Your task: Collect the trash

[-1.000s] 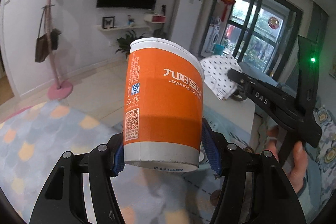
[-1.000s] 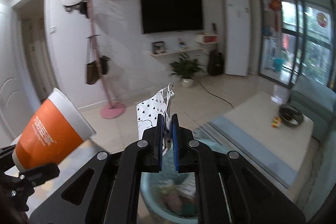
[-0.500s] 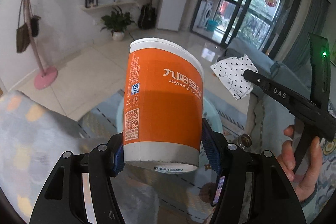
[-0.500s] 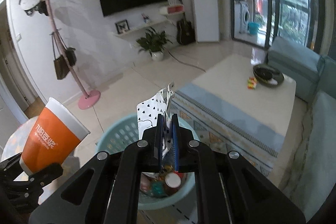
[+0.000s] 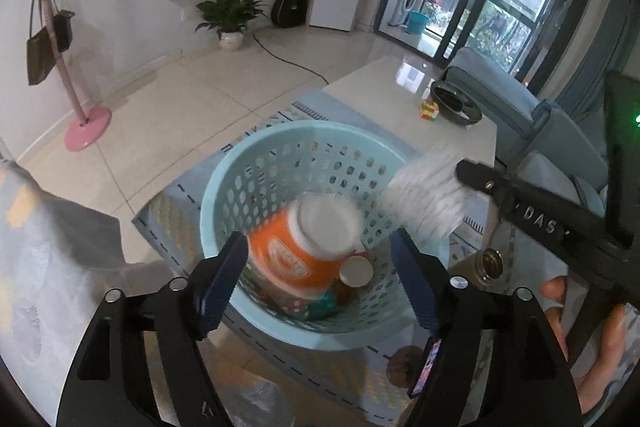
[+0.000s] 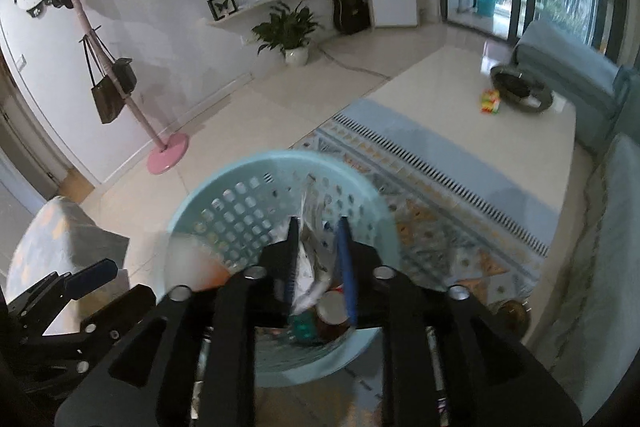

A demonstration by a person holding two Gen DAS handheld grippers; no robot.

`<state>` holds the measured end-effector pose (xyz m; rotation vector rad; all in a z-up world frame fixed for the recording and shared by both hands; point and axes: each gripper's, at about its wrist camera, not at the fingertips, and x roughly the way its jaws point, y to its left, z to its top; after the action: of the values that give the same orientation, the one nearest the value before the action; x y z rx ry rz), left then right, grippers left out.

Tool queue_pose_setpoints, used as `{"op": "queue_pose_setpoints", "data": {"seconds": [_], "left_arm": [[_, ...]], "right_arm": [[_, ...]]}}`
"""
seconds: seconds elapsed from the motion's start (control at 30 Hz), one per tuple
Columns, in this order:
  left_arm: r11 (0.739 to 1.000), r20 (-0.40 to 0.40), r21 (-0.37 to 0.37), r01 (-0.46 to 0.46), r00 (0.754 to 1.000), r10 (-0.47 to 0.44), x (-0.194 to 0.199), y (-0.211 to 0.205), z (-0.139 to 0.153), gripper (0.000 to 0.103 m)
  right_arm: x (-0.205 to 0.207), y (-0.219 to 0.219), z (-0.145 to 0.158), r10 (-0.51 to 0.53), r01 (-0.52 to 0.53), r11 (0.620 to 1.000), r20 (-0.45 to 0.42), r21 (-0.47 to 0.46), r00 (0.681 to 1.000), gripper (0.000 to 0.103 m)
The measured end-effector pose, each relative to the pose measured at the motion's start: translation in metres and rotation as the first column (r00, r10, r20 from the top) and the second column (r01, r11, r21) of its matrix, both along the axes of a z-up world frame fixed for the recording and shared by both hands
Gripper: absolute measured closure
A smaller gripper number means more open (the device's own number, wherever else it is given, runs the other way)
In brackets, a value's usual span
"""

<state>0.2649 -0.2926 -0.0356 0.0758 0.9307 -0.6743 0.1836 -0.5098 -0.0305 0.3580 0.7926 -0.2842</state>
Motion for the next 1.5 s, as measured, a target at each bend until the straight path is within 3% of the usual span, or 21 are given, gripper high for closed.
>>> {"op": "queue_pose_setpoints", "data": {"seconds": [0.07, 0.1, 0.33, 0.43, 0.5, 0.67, 0.8, 0.9, 0.97, 1.07, 1.2, 1.37, 1.5], "left_arm": [[1.000, 0.000, -0.014, -0.015, 1.000, 0.015, 0.000, 0.010, 0.003, 0.025], [1.000, 0.002, -0.019, -0.021, 1.000, 0.021, 0.000, 0.011, 0.005, 0.025], [0.996, 0.084, -0.064, -0.067, 0.994, 0.073, -0.027, 0.052, 0.040, 0.022], [0.993, 0.166, -0.067, -0.098, 0.980, 0.108, -0.051, 0.072, 0.061, 0.019], [0.990, 0.219, -0.075, -0.121, 0.966, 0.135, -0.068, 0.087, 0.073, 0.019], [0.974, 0.347, -0.096, -0.205, 0.910, 0.226, -0.112, 0.133, 0.092, 0.016], [0.953, 0.461, -0.089, -0.288, 0.836, 0.296, -0.146, 0.166, 0.090, 0.013], [0.947, 0.519, -0.081, -0.312, 0.797, 0.307, -0.164, 0.179, 0.082, 0.013], [0.937, 0.530, -0.097, -0.336, 0.780, 0.334, -0.171, 0.187, 0.078, 0.013], [0.930, 0.515, -0.133, -0.343, 0.777, 0.361, -0.174, 0.197, 0.070, 0.013], [0.914, 0.515, -0.111, -0.390, 0.764, 0.389, -0.168, 0.206, 0.064, 0.013], [0.902, 0.451, -0.145, -0.407, 0.784, 0.426, -0.162, 0.217, 0.062, 0.013], [0.893, 0.456, -0.150, -0.425, 0.771, 0.444, -0.163, 0.219, 0.062, 0.013]], "right_arm": [[-0.002, 0.002, 0.001, -0.003, 0.003, 1.000, 0.003, -0.010, 1.000, 0.062], [-0.004, 0.005, 0.003, -0.003, 0.003, 1.000, 0.006, -0.019, 1.000, 0.059], [-0.032, 0.038, 0.040, 0.060, -0.057, 0.997, 0.071, -0.043, 0.996, 0.056], [-0.048, 0.065, 0.059, 0.090, -0.082, 0.993, 0.103, -0.081, 0.991, 0.044], [-0.062, 0.086, 0.069, 0.103, -0.088, 0.990, 0.131, -0.114, 0.986, 0.042], [-0.100, 0.139, 0.080, 0.088, -0.045, 0.974, 0.186, -0.220, 0.979, 0.039], [-0.126, 0.165, 0.081, 0.046, 0.019, 0.968, 0.253, -0.249, 0.966, 0.039], [-0.140, 0.184, 0.085, 0.039, 0.057, 0.949, 0.294, -0.310, 0.955, 0.039], [-0.146, 0.194, 0.089, 0.032, 0.082, 0.935, 0.313, -0.344, 0.949, 0.039], [-0.153, 0.204, 0.092, 0.044, 0.081, 0.934, 0.338, -0.347, 0.940, 0.039], [-0.155, 0.219, 0.088, 0.052, 0.085, 0.923, 0.340, -0.375, 0.939, 0.039], [-0.148, 0.229, 0.075, 0.066, 0.055, 0.932, 0.317, -0.359, 0.946, 0.039], [-0.141, 0.232, 0.066, 0.081, 0.033, 0.933, 0.299, -0.358, 0.951, 0.039]]}}
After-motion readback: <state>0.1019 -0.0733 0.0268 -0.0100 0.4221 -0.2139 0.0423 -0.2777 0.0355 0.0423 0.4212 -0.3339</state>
